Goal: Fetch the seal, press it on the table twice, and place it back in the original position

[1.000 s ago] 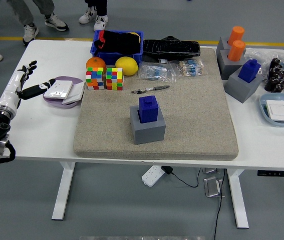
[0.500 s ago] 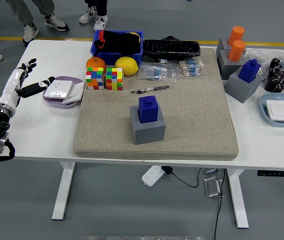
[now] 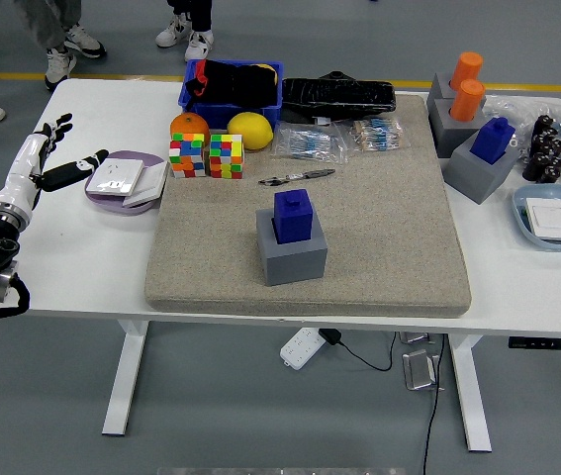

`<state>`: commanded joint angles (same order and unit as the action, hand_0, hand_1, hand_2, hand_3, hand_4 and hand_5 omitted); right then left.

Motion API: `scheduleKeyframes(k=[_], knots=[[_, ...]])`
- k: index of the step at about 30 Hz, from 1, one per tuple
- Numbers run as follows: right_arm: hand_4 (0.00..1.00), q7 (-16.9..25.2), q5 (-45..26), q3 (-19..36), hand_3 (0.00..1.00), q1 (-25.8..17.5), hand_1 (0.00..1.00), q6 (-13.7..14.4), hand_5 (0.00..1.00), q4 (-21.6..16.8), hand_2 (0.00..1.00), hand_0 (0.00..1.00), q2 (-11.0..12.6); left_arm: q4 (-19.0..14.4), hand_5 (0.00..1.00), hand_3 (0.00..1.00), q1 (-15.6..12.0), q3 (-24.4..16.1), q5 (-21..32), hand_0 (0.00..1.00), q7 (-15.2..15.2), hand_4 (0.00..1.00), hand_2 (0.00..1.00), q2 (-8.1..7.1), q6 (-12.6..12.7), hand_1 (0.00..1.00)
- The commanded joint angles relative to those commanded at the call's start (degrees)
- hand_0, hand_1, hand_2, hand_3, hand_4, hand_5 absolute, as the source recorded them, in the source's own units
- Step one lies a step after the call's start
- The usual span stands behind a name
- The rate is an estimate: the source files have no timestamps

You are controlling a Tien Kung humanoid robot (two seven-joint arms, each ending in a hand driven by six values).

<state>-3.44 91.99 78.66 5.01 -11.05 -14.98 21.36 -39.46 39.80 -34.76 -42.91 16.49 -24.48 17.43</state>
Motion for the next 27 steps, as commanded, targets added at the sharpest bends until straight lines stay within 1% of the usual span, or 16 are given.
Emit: scheduleKeyframes(k=[27], knots=[[0.765, 0.0, -0.1, -0.1, 0.652, 0.0, 0.702, 0.0, 0.55, 0.0, 0.694, 0.785, 0.0, -0.1, 0.273, 0.961, 0.3, 0.2, 0.0, 0.998, 0.0, 0.814, 0.962, -0.11, 0.0, 0.985]])
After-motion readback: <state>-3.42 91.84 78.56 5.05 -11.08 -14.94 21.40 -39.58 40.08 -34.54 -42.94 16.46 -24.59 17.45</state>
